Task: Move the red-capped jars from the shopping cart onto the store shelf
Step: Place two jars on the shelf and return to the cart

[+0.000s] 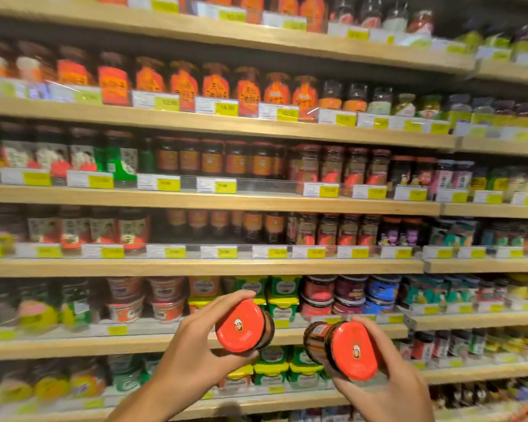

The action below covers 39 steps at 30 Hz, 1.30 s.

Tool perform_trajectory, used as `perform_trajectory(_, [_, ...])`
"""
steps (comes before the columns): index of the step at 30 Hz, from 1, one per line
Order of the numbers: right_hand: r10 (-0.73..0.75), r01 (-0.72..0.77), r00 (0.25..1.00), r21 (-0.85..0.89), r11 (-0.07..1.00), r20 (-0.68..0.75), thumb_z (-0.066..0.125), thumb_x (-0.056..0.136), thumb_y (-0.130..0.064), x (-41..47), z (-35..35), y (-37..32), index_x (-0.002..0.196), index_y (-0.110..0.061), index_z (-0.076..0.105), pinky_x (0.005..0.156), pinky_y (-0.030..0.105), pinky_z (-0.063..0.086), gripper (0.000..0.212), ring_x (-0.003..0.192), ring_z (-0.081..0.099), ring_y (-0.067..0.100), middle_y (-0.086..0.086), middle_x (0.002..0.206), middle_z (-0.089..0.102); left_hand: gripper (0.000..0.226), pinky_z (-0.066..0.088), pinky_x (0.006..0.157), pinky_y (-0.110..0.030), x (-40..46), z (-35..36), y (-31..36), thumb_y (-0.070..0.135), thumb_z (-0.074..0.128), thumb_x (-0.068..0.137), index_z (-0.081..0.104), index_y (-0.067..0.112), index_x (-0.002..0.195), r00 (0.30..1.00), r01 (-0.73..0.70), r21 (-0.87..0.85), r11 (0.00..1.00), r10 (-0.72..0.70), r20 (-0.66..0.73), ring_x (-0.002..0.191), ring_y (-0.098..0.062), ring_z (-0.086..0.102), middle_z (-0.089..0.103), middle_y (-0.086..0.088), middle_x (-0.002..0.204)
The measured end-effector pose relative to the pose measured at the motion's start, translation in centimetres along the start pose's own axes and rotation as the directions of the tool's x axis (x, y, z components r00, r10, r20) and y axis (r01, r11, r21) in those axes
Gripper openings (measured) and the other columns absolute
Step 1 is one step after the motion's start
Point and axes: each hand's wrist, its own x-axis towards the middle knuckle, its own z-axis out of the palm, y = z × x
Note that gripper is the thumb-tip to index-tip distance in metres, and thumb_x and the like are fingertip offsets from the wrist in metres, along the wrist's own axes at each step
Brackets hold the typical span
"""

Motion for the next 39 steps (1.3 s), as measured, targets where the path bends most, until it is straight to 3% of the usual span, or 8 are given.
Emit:
perform_trajectory(8, [-0.098,0.098,0.995,0.039,0.994,0.002,0.093,0.043,-0.052,3.7,7.0,-5.1,0.121,-0.055,0.057,0.074,-0.007,0.04,0.086,0.084,0.061,-0.022,-0.039,0.099,0.064,0.087,0.051,0.095,-0.016,0.3,-7.9,-2.9,0.031,0.097,0.059,0.054,0.053,0.131,0.994,0.009,0.061,0.998,-0.002,-0.107,0.122,0.003,0.057,0.061,0.028,0.129])
perform_trajectory(10, [-0.116,0.116,0.993,0.092,0.989,-0.003,0.09,0.043,-0.055,4.7,9.1,-6.6,0.122,-0.058,0.054,0.076,0.002,0.048,0.087,0.083,0.066,-0.015,-0.038,0.1,0.065,0.088,0.052,0.095,-0.02,0.8,-10.4,-4.1,0.034,0.097,0.057,0.054,0.054,0.131,0.994,0.007,0.082,0.997,0.002,-0.114,0.122,0.003,0.057,0.062,0.029,0.128])
perform_trajectory(14, [-0.14,0.144,0.99,0.173,0.974,-0.032,0.091,0.045,-0.047,7.5,13.0,-9.9,0.121,-0.053,0.058,0.078,0.023,0.057,0.083,0.084,0.071,-0.003,-0.029,0.101,0.069,0.088,0.049,0.089,-0.008,2.3,-15.2,-6.5,0.037,0.096,0.056,0.054,0.055,0.13,0.989,-0.019,0.125,0.992,0.037,-0.143,0.119,0.007,0.058,0.061,0.032,0.127])
perform_trajectory(18, [-0.113,0.12,0.993,0.222,0.968,-0.045,0.092,0.049,-0.048,9.9,15.6,-13.1,0.119,-0.05,0.06,0.074,0.01,0.051,0.077,0.085,0.07,-0.004,-0.027,0.1,0.07,0.087,0.05,0.088,-0.008,4.0,-19.0,-8.7,0.033,0.095,0.055,0.056,0.05,0.131,0.984,-0.054,0.121,0.991,0.074,-0.164,0.12,0.006,0.057,0.062,0.029,0.127])
perform_trajectory(20, [-0.098,0.106,0.994,0.226,0.968,-0.045,0.09,0.048,-0.054,10.6,16.5,-14.3,0.124,-0.047,0.059,0.075,0.015,0.053,0.082,0.089,0.07,-0.003,-0.028,0.102,0.07,0.087,0.05,0.093,-0.013,4.8,-20.4,-9.7,0.034,0.095,0.056,0.056,0.048,0.133,0.984,-0.077,0.135,0.988,0.097,-0.151,0.121,0.005,0.057,0.062,0.029,0.129])
perform_trajectory(23, [-0.104,0.113,0.993,0.223,0.968,-0.051,0.095,0.053,-0.041,11.5,17.5,-15.6,0.125,-0.046,0.059,0.08,0.025,0.057,0.081,0.091,0.07,0.0,-0.025,0.103,0.071,0.086,0.048,0.098,-0.015,6.0,-21.8,-10.9,0.032,0.095,0.057,0.057,0.044,0.133,0.981,-0.111,0.122,0.986,0.129,-0.148,0.121,0.003,0.059,0.064,0.026,0.128])
perform_trajectory(31, [-0.118,0.13,0.991,0.274,0.953,-0.059,0.092,0.059,-0.039,13.2,17.9,-17.9,0.124,-0.04,0.061,0.082,0.013,0.053,0.072,0.099,0.068,-0.004,-0.028,0.108,0.069,0.083,0.049,0.099,-0.021,7.5,-22.5,-11.4,0.025,0.095,0.059,0.059,0.04,0.133,0.971,-0.146,0.086,0.985,0.16,-0.18,0.12,-0.002,0.061,0.065,0.024,0.126])
perform_trajectory(39, [-0.211,0.226,0.974,0.336,0.915,-0.08,0.09,0.061,-0.043,15.1,17.6,-18.3,0.124,-0.035,0.06,0.084,0.011,0.051,0.07,0.099,0.067,-0.005,-0.031,0.107,0.067,0.082,0.055,0.093,-0.023,8.1,-22.7,-10.0,0.032,0.093,0.06,0.058,0.04,0.133,0.961,-0.162,0.111,0.98,0.183,-0.208,0.117,-0.004,0.063,0.067,0.021,0.123])
